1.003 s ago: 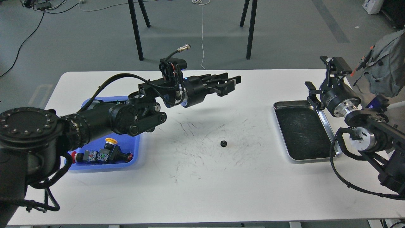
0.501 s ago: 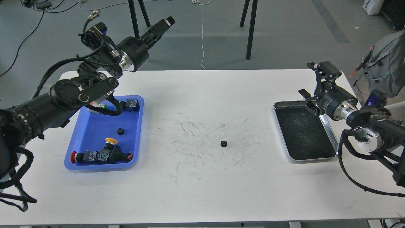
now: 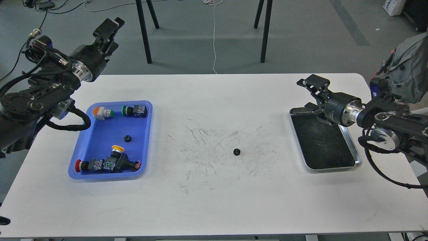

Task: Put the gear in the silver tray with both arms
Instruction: 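Release the gear onto the table and retract the left gripper, then reach the right gripper to the black gear and grasp it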

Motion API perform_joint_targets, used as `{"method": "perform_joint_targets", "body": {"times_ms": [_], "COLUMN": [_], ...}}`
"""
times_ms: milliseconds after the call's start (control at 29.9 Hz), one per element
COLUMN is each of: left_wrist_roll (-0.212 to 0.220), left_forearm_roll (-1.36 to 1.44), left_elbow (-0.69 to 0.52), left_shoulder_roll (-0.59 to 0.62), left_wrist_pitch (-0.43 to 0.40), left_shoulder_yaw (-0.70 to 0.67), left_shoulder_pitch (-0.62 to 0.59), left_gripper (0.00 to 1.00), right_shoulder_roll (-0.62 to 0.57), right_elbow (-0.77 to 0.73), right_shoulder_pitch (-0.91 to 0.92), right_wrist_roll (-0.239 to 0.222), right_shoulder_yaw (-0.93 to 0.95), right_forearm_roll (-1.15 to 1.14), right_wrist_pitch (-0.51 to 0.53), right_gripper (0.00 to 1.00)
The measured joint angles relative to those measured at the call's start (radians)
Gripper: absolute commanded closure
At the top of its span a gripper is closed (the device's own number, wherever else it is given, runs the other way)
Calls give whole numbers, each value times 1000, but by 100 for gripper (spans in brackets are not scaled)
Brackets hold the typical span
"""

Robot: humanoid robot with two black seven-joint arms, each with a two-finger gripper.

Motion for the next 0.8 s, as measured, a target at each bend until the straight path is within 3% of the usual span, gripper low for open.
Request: {"method": "perform_joint_targets", "body": {"times_ms": [134,434,802], "left_wrist_roll": [0,0,0], "left_forearm_roll": [-17,-183,-263], "left_elbow": [4,90,168], "left_shoulder_roll": [29,44,32], "left_wrist_pitch": [-73,-456,-498], "left_shoulder_yaw": [-9,-91,-107], "left_shoulder_pitch": [28,50,94], "left_gripper": [0,0,0], "right_shoulder_roll": [22,70,155], "right_elbow": [1,0,15], "right_shoulder_pitch": [25,95,233], "right_wrist_roll": [-2,0,23], "right_shoulder_yaw": [-20,-102,-329], "right_forearm_roll": [-121,-237,-484], "right_wrist_pitch": [-12,-27,-17], "right_gripper": [16,4,4]}}
